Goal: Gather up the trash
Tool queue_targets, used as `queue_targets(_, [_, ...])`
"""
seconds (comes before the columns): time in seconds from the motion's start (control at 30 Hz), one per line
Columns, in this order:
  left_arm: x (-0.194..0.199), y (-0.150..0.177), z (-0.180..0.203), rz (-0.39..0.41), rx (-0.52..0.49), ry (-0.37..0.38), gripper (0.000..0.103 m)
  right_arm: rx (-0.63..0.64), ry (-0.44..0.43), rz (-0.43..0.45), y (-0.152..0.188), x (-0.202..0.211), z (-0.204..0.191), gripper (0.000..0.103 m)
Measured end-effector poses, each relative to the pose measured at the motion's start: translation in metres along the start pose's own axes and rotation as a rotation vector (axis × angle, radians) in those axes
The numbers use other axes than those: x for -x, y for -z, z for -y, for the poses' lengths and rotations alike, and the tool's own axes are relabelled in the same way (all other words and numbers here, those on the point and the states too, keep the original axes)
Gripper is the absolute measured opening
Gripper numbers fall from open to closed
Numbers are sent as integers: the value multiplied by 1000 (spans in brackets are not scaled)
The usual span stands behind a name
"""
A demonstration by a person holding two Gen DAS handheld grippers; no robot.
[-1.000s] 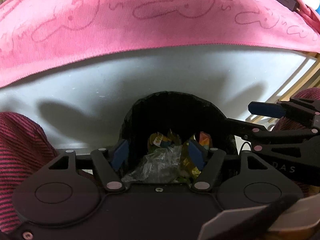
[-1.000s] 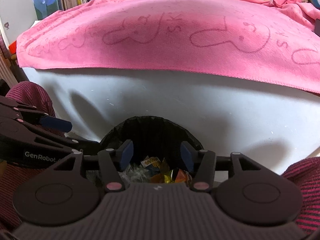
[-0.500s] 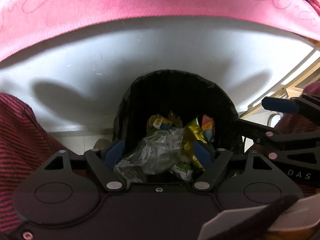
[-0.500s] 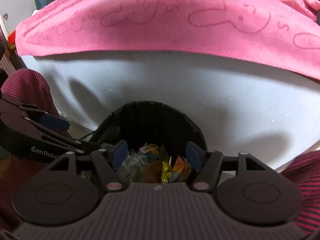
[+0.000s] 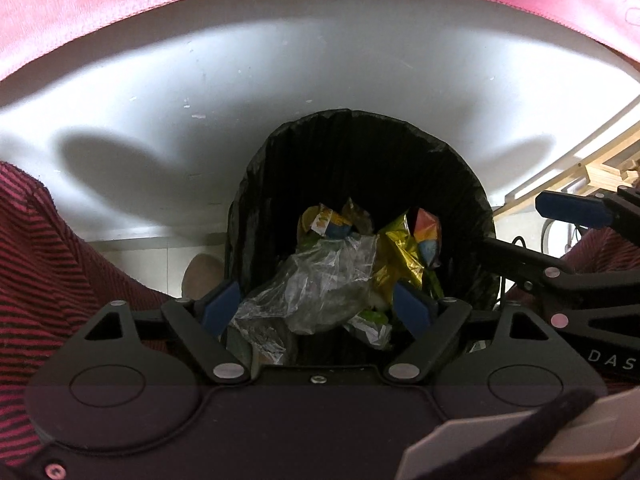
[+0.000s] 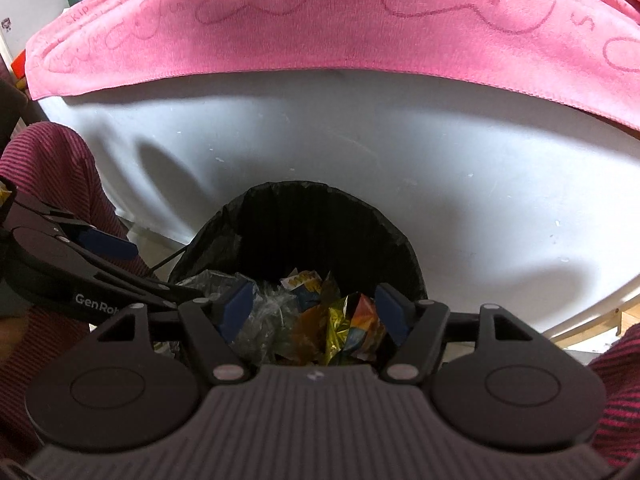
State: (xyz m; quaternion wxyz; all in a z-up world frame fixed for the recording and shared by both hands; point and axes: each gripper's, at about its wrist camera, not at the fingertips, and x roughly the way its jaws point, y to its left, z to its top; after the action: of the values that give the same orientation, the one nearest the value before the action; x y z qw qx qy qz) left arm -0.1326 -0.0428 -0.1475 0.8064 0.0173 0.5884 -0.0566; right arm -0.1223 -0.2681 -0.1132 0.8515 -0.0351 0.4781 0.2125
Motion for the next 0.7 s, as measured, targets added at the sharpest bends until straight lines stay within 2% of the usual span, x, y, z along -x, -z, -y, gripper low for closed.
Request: queue_targets(0.7, [-7,0,-2,-11,-9,-11,83,3,1,-5,1,-4,-5,81])
